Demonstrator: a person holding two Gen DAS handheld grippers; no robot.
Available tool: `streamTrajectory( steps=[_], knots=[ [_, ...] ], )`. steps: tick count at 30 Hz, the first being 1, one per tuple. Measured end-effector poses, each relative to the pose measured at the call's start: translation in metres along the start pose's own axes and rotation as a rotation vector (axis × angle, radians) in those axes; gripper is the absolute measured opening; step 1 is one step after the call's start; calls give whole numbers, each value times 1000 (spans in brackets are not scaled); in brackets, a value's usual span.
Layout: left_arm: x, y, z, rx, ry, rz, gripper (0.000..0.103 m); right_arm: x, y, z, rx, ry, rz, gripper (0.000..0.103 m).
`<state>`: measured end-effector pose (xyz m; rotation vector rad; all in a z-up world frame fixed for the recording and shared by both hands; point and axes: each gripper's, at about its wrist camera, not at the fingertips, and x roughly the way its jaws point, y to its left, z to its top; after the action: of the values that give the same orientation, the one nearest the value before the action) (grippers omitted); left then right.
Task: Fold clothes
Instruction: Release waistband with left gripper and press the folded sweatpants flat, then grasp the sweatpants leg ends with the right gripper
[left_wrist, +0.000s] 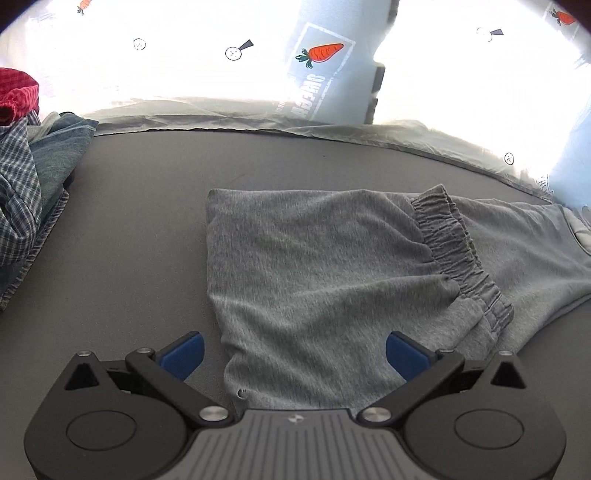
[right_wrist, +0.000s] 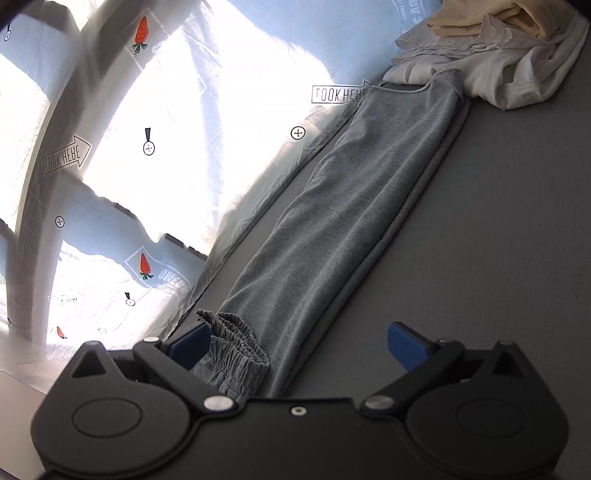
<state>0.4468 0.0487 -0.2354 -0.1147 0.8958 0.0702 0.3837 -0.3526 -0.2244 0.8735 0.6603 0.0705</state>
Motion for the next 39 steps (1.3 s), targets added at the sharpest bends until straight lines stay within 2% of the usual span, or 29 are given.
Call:
streamTrajectory(
  steps=[4,8,12,17,23,27,31,39],
  knots=[
    [14,-20,10,0,6,-12,103,9,-16,13,1,6,-36,103],
    [47,-38,11,23,76,9,103,32,-29,37,-80,-9,-128,103],
    [79,-43,12,20,131,62,103,57,-44,65,-150,-5,-222,103],
    [94,-47,21,31,125,100,103,84,-68,104,-198,-30,-303,103],
    [107,-49,30,36,135,101,103,103,-76,135,-207,-110,-312,103],
    [112,-49,32,41,146,91,103,113,-82,156,-191,-184,-378,103],
    [115,-49,37,28,171,98,103,122,-93,177,-174,-220,-385,103],
    [113,-48,33,22,139,100,103,131,-96,196,-83,-250,-410,102]
  ],
)
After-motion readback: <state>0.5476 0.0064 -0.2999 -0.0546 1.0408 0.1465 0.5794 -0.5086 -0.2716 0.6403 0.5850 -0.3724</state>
